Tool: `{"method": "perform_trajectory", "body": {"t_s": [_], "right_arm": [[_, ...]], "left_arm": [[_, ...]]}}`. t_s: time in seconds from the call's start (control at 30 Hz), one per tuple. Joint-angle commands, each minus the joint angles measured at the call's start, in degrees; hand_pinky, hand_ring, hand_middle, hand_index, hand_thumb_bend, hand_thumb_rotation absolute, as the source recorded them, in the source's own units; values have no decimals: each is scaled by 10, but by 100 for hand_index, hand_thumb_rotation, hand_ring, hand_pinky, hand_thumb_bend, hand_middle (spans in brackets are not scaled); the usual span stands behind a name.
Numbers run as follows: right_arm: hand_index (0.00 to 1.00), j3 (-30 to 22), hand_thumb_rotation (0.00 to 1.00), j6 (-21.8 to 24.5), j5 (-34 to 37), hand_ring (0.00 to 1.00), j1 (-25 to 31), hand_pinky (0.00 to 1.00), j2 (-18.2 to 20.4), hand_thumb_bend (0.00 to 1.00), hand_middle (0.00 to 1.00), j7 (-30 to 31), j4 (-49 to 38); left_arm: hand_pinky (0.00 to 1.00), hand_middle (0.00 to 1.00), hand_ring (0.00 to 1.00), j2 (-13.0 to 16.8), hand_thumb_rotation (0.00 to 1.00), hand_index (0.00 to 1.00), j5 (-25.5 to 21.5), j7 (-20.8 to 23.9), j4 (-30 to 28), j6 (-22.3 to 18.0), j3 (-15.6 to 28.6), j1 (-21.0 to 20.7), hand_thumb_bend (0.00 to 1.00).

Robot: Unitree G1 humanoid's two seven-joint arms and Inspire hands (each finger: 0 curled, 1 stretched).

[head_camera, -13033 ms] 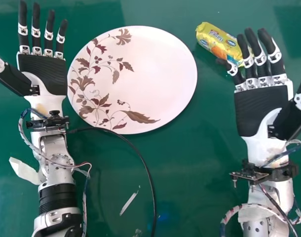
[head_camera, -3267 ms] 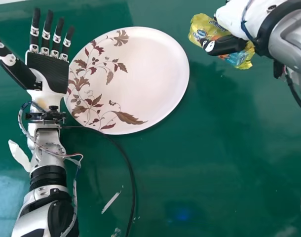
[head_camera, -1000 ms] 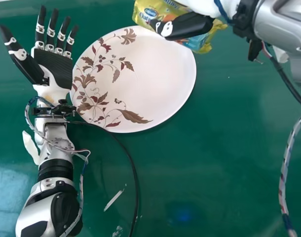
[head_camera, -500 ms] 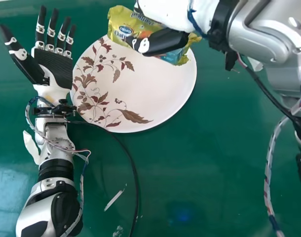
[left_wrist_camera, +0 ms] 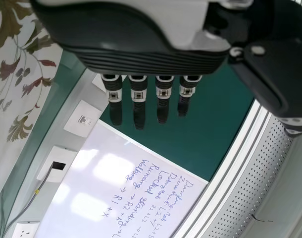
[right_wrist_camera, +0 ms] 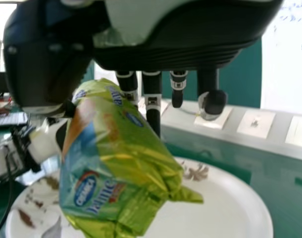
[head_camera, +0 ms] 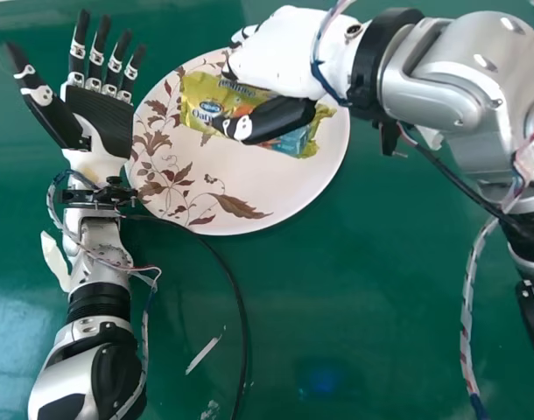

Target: Pick up biscuit and place it in the plate

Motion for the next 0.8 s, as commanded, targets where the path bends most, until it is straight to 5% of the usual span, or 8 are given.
{"method": "perform_trajectory", "body": {"t_s": [0.0,0.77], "right_arm": [[1,6,0,-7,12,43,6,0,2,50,49,3,5],[1,41,0,-37,7,42,-10,0,8,50,50,13,87]], "left_arm": [[87,96,90,-69,100,100,-14,-1,57,38,-10,76,100],[89,96,90,-79,98,98,-19,7,0,100,-28,104,100]]}}
